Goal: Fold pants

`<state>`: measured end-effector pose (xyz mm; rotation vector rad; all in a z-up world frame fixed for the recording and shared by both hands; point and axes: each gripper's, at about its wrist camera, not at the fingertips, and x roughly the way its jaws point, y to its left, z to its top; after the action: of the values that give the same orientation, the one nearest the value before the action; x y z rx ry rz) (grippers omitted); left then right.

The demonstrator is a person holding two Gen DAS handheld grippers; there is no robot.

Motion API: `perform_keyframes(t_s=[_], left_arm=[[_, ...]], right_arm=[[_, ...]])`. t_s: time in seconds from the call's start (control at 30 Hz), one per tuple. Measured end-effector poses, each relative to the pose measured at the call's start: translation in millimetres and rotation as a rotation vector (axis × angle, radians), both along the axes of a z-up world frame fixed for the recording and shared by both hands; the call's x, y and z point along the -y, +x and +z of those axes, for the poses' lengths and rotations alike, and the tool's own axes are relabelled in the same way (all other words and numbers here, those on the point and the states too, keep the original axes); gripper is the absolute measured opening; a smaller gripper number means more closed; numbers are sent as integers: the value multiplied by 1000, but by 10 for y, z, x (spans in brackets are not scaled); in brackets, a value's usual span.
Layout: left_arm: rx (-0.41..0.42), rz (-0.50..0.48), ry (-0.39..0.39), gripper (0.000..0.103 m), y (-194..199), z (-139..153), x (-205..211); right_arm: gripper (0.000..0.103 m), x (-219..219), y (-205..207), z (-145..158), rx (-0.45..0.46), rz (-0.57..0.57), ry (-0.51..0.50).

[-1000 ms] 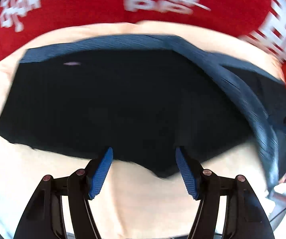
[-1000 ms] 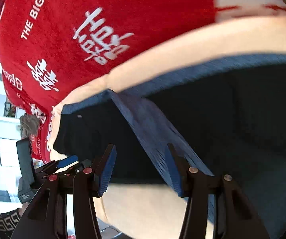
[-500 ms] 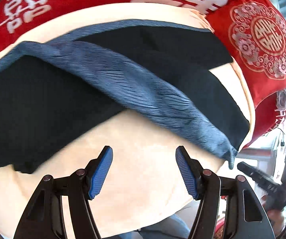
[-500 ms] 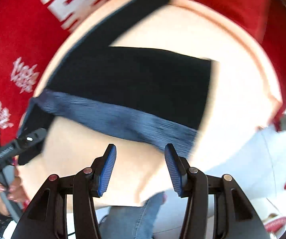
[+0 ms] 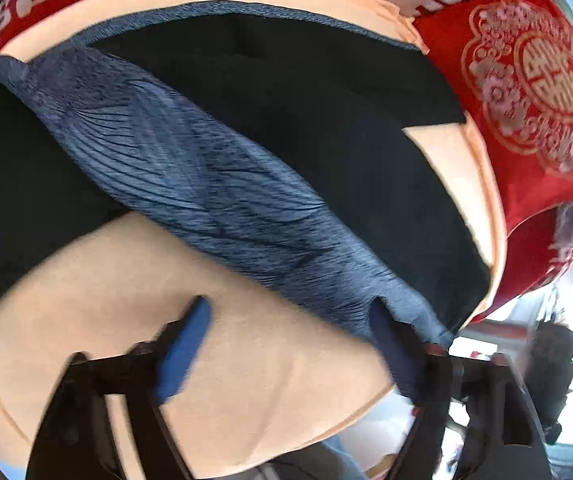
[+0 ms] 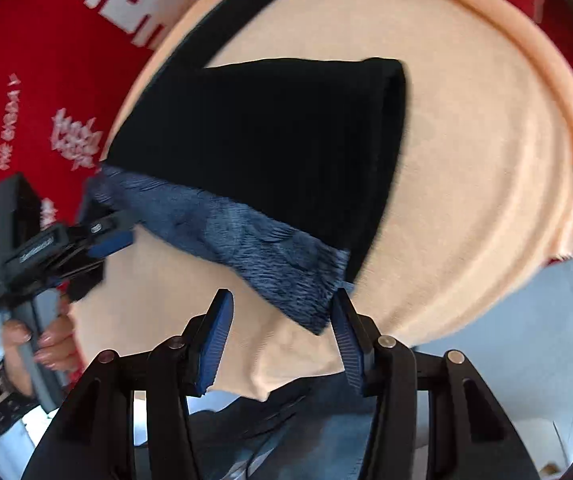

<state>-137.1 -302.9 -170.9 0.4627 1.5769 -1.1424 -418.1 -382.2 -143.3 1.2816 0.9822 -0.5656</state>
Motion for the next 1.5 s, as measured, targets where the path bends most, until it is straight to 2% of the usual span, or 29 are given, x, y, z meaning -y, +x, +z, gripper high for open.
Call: perform_keyframes(t_s=[0.03,0.07,0.1,0.17,0.23,0.27,0.33,0.47,0.63,0.77,0.87,0.9,0.97,1.03,1.17,1.27,1.33,1.37,1.4,1.47,1.5], left_arm=[[-18,19,4,85,-19,-7,14],[-36,30,11,85,-40,-25,32],[-48,40,19,85,-57,-40,40],[-27,48,27,85,-118,-14,65],[-14,50,33,82,-160,29,99],[-27,53,25,61,-168,58,117],[-83,42,23,30,-193,92,189],[-81,46,-11,30,-224,355,361],[-44,96,-120,30,-47,710,763],[23,98,-190,30,170,940,1248],[125,93,-245,31,342,1188,1504],[174,103,-253,34,409,1266,1581],[265,148,-257,80,515,1365,1558],[340,184,-259,83,611,1372,1457],[377,197,-111,83,713,967,1410],[443,192,34,83,741,439,1345],[443,195,128,83,769,115,1303],[431,228,116,88,795,38,1249],[449,248,90,90,797,43,1221],[476,237,95,91,784,36,1241],[478,239,103,91,788,38,1254]], right_arm=[[50,17,4,-34,11,7,18],[39,26,-6,-76,23,11,43],[23,37,-47,-110,29,13,66],[3,66,-77,-137,24,19,86],[3,143,-53,-75,57,8,98],[3,180,-32,-11,73,11,92],[3,287,27,192,112,29,64],[3,633,223,597,178,58,-9],[3,1363,532,1006,242,84,-127],[3,2131,829,1131,248,96,-203],[3,2548,1030,1228,235,81,-244],[3,2670,1075,1243,224,77,-256],[3,2909,1257,1192,192,84,-277],[3,3061,1371,1132,160,113,-290],[7,3250,1659,727,16,200,-316],[10,3322,1676,445,-79,208,-297],[33,3359,1692,368,-157,201,-306],[58,3367,1698,415,-164,196,-322],[65,3350,1687,509,-120,192,-333],[72,3264,1667,759,-93,188,-382],[73,3212,1655,853,-77,192,-395]])
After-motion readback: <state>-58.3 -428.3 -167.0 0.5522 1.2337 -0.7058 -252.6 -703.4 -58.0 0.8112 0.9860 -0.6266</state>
